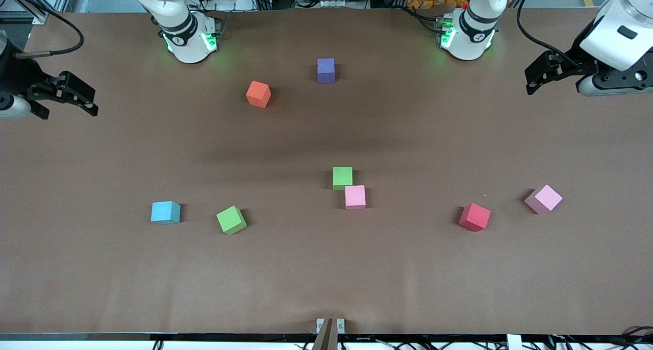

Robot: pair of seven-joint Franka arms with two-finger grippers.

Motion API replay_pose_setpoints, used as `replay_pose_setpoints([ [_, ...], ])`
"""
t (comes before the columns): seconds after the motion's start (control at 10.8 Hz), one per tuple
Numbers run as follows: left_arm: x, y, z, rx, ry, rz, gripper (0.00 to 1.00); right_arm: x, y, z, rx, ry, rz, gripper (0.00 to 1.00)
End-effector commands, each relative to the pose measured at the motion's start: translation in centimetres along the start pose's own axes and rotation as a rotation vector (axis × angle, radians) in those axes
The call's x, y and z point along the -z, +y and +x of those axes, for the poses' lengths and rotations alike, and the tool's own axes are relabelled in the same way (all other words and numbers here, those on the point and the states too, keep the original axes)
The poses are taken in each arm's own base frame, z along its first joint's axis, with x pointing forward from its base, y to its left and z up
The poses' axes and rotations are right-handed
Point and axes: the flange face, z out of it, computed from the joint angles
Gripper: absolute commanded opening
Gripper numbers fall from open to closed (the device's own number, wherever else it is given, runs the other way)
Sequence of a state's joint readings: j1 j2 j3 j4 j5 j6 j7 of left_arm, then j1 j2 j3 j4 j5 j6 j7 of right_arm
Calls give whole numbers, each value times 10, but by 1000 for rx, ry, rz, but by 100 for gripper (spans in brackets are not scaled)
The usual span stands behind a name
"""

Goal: Arrange blocks into number 1
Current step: 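Move the right gripper toward the cyan cube while the left gripper reaches the magenta cube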

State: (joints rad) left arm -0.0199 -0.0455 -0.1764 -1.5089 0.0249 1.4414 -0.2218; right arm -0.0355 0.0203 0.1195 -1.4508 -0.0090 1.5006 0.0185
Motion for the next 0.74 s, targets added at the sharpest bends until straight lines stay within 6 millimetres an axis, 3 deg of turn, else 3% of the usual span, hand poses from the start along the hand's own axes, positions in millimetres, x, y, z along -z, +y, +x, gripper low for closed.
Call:
replay_pose_setpoints([
  [0.0, 3, -5, 3, -22, 17, 22, 100, 0, 5, 3, 10, 0, -16, 100],
  [0.28, -14, 5, 17, -22, 23, -7, 100, -4, 5, 4, 9, -9, -11, 100],
  [0.56, -35, 17, 30, -37, 8, -18, 100, -24, 6, 11, 9, -44, -7, 100],
  [0.65, -44, 20, 36, -41, 4, -20, 100, -39, 6, 18, 9, -72, -4, 100],
])
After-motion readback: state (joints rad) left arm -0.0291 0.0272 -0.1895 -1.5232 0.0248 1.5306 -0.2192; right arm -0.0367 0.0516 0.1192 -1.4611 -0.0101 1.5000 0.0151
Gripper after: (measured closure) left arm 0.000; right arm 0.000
